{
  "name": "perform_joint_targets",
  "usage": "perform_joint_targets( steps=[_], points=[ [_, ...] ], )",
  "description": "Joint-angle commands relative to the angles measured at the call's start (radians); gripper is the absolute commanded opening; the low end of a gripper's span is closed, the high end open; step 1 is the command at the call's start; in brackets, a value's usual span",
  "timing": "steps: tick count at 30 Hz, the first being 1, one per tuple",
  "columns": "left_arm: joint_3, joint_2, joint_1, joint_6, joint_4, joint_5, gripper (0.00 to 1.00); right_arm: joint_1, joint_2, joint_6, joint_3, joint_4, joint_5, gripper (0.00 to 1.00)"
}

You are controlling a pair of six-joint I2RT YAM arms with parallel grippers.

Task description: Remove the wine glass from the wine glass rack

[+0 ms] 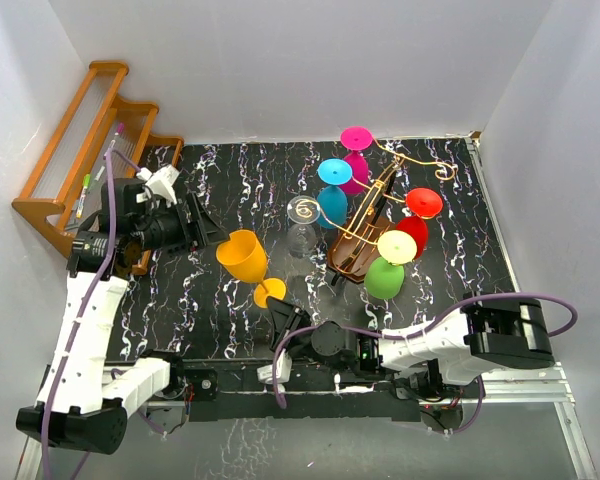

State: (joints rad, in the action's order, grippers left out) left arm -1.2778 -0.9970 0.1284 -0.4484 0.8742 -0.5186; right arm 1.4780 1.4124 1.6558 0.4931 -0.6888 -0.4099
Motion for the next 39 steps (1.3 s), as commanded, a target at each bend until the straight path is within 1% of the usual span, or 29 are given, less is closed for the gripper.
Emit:
perform_joint_targets(
  steps=[1, 4, 7, 9, 11, 13, 14, 18, 19, 22, 23, 24, 25, 28, 30, 32, 36, 39],
  points=[
    [0.018, -0.012, 0.005, 0.059, 0.039, -0.03, 0.66, 0.007, 0.018, 0.025, 0.007, -0.108, -0.004, 0.08],
    [0.027, -0.015, 0.005, 0.074, 0.04, -0.032, 0.66, 0.007, 0.036, 0.028, 0.013, -0.108, 0.006, 0.08],
    [0.039, -0.021, 0.005, 0.088, 0.042, -0.035, 0.61, 0.007, 0.053, 0.025, 0.02, -0.107, 0.009, 0.08],
    [0.052, -0.029, 0.005, 0.095, 0.04, -0.043, 0.51, 0.007, 0.058, 0.02, 0.022, -0.109, 0.012, 0.08],
    [0.064, -0.033, 0.005, 0.098, 0.034, -0.056, 0.39, 0.008, 0.059, 0.016, 0.022, -0.108, 0.013, 0.08],
    [0.075, -0.035, 0.005, 0.097, 0.02, -0.068, 0.3, 0.008, 0.059, 0.011, 0.019, -0.11, 0.01, 0.08],
    [0.08, -0.037, 0.005, 0.098, 0.014, -0.076, 0.29, 0.008, 0.057, 0.009, 0.017, -0.109, 0.01, 0.08],
    [0.094, -0.052, 0.005, 0.104, -0.001, -0.1, 0.29, 0.008, 0.056, -0.003, 0.015, -0.112, 0.01, 0.08],
    [0.097, -0.055, 0.005, 0.104, -0.004, -0.104, 0.26, 0.008, 0.056, -0.005, 0.015, -0.112, 0.008, 0.08],
    [0.108, -0.057, 0.004, 0.103, -0.027, -0.114, 0.03, 0.008, 0.061, -0.015, 0.013, -0.116, 0.0, 0.08],
    [0.11, -0.057, 0.005, 0.099, -0.032, -0.109, 0.0, 0.008, 0.064, -0.02, 0.013, -0.119, -0.005, 0.08],
    [0.109, -0.058, 0.005, 0.097, -0.037, -0.1, 0.0, 0.008, 0.07, -0.027, 0.014, -0.123, -0.012, 0.09],
    [0.108, -0.058, 0.005, 0.09, -0.04, -0.085, 0.0, 0.008, 0.075, -0.037, 0.013, -0.133, -0.024, 0.13],
    [0.091, -0.057, 0.005, 0.07, -0.051, 0.014, 0.0, 0.011, 0.09, -0.07, 0.005, -0.148, -0.066, 0.4],
    [0.067, -0.062, 0.005, 0.055, -0.062, 0.077, 0.0, 0.018, 0.086, -0.085, -0.018, -0.165, -0.081, 0.52],
    [0.033, -0.074, 0.005, 0.039, -0.078, 0.144, 0.0, 0.028, 0.076, -0.11, -0.039, -0.164, -0.093, 0.55],
    [-0.045, -0.136, 0.005, 0.024, -0.099, 0.237, 0.0, 0.055, 0.058, -0.183, -0.066, -0.128, -0.131, 0.56],
    [-0.09, -0.199, 0.004, 0.029, -0.107, 0.345, 0.0, 0.079, 0.035, -0.233, -0.074, -0.123, -0.168, 0.56]
  ],
)
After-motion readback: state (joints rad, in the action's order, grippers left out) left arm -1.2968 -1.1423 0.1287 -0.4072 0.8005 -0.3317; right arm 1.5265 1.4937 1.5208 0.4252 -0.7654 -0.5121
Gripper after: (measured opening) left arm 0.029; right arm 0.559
